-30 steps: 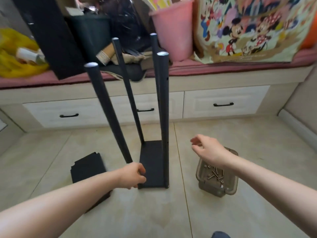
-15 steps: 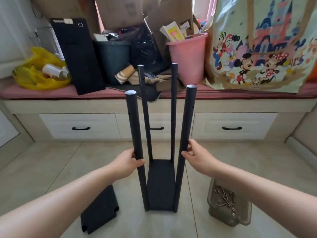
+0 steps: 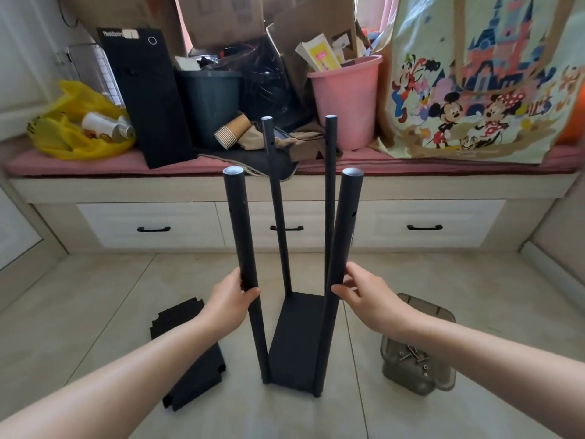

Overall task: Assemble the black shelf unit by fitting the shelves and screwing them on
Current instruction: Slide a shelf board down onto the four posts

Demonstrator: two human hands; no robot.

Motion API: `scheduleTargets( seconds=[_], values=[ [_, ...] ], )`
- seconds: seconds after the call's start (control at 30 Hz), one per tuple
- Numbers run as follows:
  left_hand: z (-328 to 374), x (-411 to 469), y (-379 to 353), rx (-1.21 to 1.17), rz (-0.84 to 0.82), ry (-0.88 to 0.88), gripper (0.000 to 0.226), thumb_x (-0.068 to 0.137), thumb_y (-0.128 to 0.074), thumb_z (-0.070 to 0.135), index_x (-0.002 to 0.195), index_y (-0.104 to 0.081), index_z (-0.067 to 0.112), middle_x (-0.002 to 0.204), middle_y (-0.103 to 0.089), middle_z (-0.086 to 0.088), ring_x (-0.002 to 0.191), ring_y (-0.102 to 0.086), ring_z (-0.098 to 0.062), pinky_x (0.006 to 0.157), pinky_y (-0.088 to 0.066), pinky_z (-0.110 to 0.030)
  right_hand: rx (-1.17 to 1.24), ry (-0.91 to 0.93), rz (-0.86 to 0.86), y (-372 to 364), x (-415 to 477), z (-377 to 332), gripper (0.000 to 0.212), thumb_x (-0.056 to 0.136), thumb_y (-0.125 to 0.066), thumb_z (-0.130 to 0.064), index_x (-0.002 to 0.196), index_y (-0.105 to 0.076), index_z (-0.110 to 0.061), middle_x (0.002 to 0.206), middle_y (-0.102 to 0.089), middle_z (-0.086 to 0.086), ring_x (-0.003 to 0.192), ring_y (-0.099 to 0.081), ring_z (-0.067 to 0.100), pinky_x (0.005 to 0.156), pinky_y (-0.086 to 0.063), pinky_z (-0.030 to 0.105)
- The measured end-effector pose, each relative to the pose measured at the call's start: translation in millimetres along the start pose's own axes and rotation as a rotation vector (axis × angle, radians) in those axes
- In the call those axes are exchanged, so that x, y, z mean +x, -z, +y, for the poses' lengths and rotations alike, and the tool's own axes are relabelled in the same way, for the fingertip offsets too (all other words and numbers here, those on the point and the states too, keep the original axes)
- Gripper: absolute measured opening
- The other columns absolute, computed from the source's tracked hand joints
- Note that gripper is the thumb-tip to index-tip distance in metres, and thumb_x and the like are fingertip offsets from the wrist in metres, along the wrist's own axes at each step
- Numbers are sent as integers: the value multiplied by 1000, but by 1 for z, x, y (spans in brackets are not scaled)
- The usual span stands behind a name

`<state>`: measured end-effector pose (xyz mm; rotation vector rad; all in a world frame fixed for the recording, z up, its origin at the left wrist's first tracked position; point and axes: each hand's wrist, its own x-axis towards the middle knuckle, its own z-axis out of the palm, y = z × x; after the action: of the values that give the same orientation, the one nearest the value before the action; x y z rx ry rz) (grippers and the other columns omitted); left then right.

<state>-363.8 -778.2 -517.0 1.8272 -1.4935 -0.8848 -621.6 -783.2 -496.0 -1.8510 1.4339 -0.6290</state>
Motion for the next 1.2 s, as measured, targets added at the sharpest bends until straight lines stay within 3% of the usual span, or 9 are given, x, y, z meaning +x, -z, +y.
scheduleTargets(
  seconds=[0.13, 0.3, 0.47, 0.6, 0.73, 0.9, 0.97, 1.1, 1.2],
  values=[
    [-2, -8, 13, 32, 7, -42, 33, 101, -59, 13, 130, -48, 24, 107, -60, 10, 113, -58, -17, 102, -52, -44, -34, 40, -69, -5, -20, -11, 18, 101, -54, -26, 119, -53, -27, 102, -67, -7, 94, -64, 9, 74, -48, 16],
    [-3, -12, 19, 11, 74, -30, 38, 100, -60, 11, 134, -46, 22, 117, -62, -2, 117, -57, -21, 102, -51, -45, 11, 96, -152, -17, -36, -26, 23, 97, -62, -27, 118, -57, -22, 101, -74, -4, 96, -69, 13, 90, -56, 35],
    [-4, -5, 21, 66, 10, 5, 32, 103, -57, 17, 133, -48, 16, 121, -60, 0, 119, -55, -19, 96, -44, -32, 27, 82, -148, -29, -34, -34, 10, 95, -64, -34, 97, -55, -29, 95, -72, -3, 90, -68, 9, 80, -55, 26],
    [-5, 1, 23, 2, 20, 32, 21, 104, -54, 15, 124, -50, 17, 115, -62, -2, 115, -59, -23, 100, -47, -37, 13, 86, -157, -30, -30, -42, 17, 95, -63, -36, 85, -50, -34, 87, -69, -7, 77, -64, 2, 67, -49, 17],
    [-4, 7, 22, -114, 53, 47, 28, 104, -53, 12, 132, -53, 14, 116, -62, -1, 116, -60, -24, 107, -48, -45, -10, 133, -202, -39, -31, -49, 11, 97, -59, -39, 97, -57, -28, 100, -72, -1, 91, -68, 9, 85, -57, 30],
    [1, 12, 16, -140, 105, 64, 29, 104, -52, 13, 133, -53, 8, 111, -62, -3, 112, -60, -25, 99, -50, -40, 67, 78, -160, -45, -28, -49, 31, 97, -58, -41, 116, -62, -18, 102, -72, 0, 96, -68, 12, 88, -58, 37],
    [4, 12, 14, -147, 122, 97, 29, 106, -49, 13, 134, -52, 7, 111, -61, -4, 113, -59, -26, 99, -50, -40, 90, 63, -183, -40, -23, -46, 32, 95, -60, -43, 115, -64, -19, 102, -73, -3, 97, -68, 9, 89, -57, 36],
    [9, 2, 5, -25, 77, 154, 39, 104, -51, 9, 142, -46, 9, 120, -58, -5, 110, -56, -22, 89, -43, -30, 30, 43, -210, -25, -11, -33, 28, 90, -66, -46, 110, -66, -26, 102, -70, -13, 96, -65, 1, 82, -55, 19],
    [15, -15, -1, 75, -73, 257, 54, 99, -58, 6, 149, -37, 9, 140, -51, -13, 119, -54, -25, 95, -48, -31, -30, -37, -123, -8, 5, -7, 28, 92, -66, -40, 113, -67, -21, 106, -70, -6, 99, -65, 7, 85, -55, 25]
  ],
)
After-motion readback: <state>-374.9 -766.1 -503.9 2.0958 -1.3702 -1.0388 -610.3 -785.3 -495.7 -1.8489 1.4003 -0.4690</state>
